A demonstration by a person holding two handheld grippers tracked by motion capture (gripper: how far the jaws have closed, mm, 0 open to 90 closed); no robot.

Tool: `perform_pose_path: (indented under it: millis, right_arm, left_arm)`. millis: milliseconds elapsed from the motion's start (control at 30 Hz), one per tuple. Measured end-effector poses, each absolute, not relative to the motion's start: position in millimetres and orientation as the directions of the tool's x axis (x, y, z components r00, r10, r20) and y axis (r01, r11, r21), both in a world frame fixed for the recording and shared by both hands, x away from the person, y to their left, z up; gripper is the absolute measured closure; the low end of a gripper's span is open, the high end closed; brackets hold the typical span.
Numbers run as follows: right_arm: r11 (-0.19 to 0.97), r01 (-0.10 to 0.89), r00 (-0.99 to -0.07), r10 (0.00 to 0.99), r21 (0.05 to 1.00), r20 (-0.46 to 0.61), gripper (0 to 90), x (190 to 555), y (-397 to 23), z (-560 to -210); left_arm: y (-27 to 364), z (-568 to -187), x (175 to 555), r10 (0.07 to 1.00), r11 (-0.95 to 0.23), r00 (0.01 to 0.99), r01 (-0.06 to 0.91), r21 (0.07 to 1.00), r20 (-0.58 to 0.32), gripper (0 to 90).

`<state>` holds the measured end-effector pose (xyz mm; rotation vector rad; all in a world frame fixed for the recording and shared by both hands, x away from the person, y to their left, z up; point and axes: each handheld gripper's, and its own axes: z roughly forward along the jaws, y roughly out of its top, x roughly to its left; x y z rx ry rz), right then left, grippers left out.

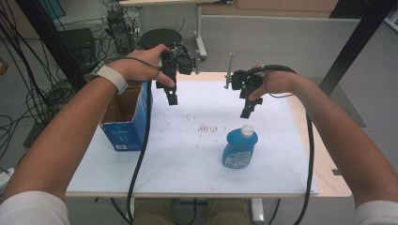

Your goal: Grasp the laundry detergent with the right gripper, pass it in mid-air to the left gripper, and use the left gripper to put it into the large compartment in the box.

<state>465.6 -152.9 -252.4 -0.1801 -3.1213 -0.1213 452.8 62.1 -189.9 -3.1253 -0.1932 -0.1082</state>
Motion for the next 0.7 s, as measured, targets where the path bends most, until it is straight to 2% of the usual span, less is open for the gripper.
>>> perform_pose_path:
  millis: [500,700]
  right_arm:
    - [0.984,0.132,-0.991,0.133,0.123,0.002,10.1,464.7,-166.6,-237.8]
    - [0.973,0.147,-0.988,0.152,0.177,-0.018,8.7,457.5,-179.3,-224.0]
  left_arm:
    - [62.1,-190.8,451.6,0.126,-0.992,0.989,0.126,0.003,0.074,10.2]
    - [62.2,-192.6,449.7,0.128,-0.992,0.989,0.128,0.005,0.076,10.2]
